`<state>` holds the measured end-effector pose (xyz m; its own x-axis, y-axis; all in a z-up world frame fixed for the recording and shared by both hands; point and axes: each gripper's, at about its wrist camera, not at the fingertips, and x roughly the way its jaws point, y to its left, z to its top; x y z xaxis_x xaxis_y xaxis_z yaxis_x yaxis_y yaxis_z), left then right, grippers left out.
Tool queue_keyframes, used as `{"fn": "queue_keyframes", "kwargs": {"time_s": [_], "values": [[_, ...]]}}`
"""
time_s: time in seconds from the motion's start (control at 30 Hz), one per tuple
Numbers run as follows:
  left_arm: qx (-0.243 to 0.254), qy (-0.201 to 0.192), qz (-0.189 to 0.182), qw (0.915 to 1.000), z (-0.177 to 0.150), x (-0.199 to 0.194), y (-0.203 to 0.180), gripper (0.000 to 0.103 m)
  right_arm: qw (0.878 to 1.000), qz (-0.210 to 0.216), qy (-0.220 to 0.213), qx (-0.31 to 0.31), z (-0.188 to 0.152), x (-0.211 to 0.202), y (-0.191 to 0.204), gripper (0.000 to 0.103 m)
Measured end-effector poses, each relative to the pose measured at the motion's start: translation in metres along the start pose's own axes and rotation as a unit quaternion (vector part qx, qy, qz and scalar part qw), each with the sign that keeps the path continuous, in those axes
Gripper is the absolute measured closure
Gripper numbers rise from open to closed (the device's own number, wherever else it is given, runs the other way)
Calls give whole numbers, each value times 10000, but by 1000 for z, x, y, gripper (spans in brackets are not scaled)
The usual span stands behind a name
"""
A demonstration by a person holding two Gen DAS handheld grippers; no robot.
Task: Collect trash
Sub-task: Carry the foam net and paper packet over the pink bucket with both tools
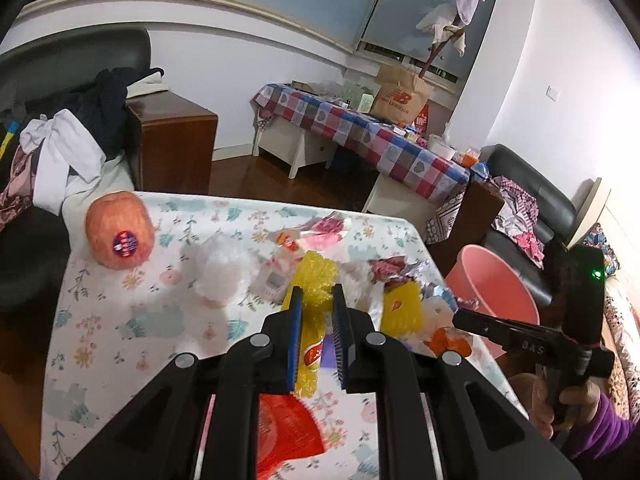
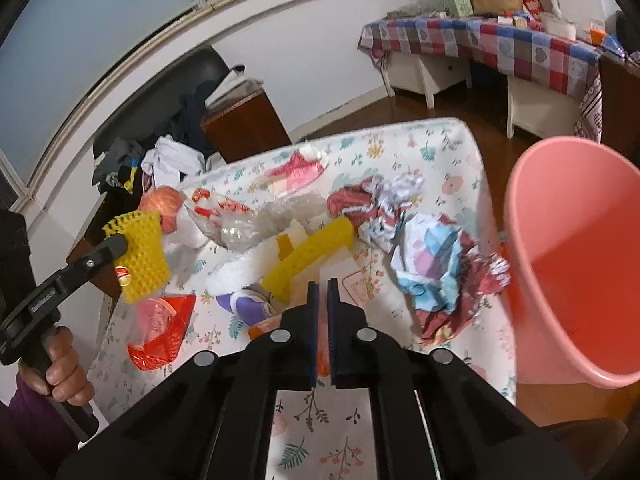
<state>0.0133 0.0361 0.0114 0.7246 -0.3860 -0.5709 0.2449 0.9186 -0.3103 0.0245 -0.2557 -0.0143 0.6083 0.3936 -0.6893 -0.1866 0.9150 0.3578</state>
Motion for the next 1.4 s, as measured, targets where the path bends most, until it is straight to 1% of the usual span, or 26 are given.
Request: {"fn": "queue_keyframes", "kwargs": {"time_s": [0.17,0.33,0.4,0.5,0.67,0.9,1.03,1.23,1.4], "values": [[-47,-35,-201,9998,9,8,-17,90,9991,-128,-391,-83,7,-25,-4,99],[-36,-38,-457,9989,20,24,-51,90,9959,-466,-762,-129,11,-47,-15,99],[15,-29,-555,9985,21,30,-63,90,9947,-568,-846,-102,12,-53,-21,99],[154,41,-774,9969,25,41,-87,90,9920,-787,-985,47,11,-64,-37,99],[532,109,-1202,9913,29,60,-141,90,9869,-1101,-1134,319,10,-79,-64,99],[917,184,-1596,9827,26,83,-201,90,9779,-1488,-1276,724,4,-96,-105,99],[1126,353,-1633,9795,18,109,-231,90,9733,-1679,-1286,888,-1,-97,-124,99],[1383,601,-1512,9769,4,143,-259,90,9699,-1816,-1191,1106,-6,-90,-146,99],[1391,824,-1387,9770,-4,171,-269,90,9702,-1890,-1074,1073,-11,-80,-152,99]]}}
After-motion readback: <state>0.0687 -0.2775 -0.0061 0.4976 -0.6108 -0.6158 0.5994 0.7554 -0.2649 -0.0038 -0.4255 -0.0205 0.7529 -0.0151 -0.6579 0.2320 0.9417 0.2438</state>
